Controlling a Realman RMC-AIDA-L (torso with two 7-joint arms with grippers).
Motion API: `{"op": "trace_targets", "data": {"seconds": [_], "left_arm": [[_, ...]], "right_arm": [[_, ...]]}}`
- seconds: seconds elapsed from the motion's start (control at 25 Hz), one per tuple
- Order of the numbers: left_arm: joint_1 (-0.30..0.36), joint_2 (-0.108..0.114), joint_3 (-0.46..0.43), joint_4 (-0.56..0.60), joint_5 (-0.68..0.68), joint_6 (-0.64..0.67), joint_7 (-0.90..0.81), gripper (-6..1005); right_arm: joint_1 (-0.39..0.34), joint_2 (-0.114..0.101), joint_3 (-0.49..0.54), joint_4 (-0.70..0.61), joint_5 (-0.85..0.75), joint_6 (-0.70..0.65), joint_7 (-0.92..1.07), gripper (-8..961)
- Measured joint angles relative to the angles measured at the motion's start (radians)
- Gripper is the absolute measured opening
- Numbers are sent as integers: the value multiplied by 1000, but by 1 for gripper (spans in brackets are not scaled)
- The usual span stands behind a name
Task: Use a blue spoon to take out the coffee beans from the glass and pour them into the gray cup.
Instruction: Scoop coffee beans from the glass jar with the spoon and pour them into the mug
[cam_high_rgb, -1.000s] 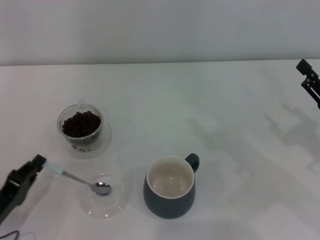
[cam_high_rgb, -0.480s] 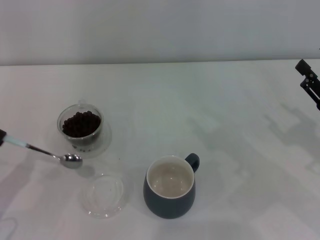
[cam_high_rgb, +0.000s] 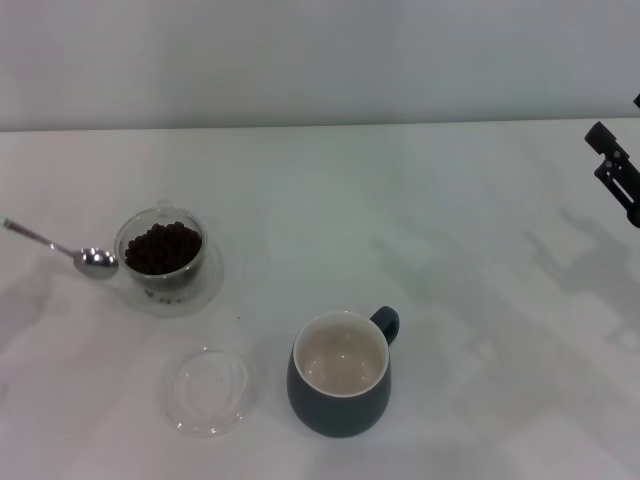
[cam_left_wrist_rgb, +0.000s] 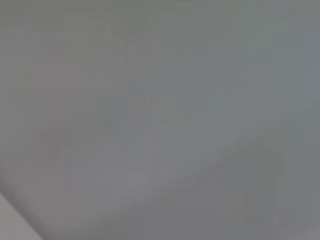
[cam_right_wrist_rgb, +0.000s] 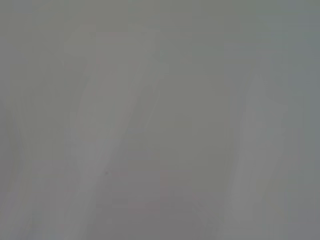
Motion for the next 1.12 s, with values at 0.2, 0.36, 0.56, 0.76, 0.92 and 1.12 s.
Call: {"op": "trace_targets", "data": {"seconds": [0.2,0.36,0.56,0.76,0.92,1.12], "left_arm": [[-83,54,7,10,45,-55,-11,127],[-128,73,9,11,81,-80,-26,128],[-207,81,9,12,184,-162,-48,128],[-241,80,10,12,236,-230,-49,127],[-255,77,11,14,259,-261,-43,127],[-275,63,11,16,295,-307,-41,127]], "right_arm": [[-1,7,0,6,0,4,-2,603],[-1,14,2,7,0,4,-2,603],[-8,23,21,7,-1,6,-2,602],[-11,28,40,8,-4,9,-3,602],[-9,29,40,8,-2,26,-3,603],[-1,31,41,1,-3,49,-3,603]]}}
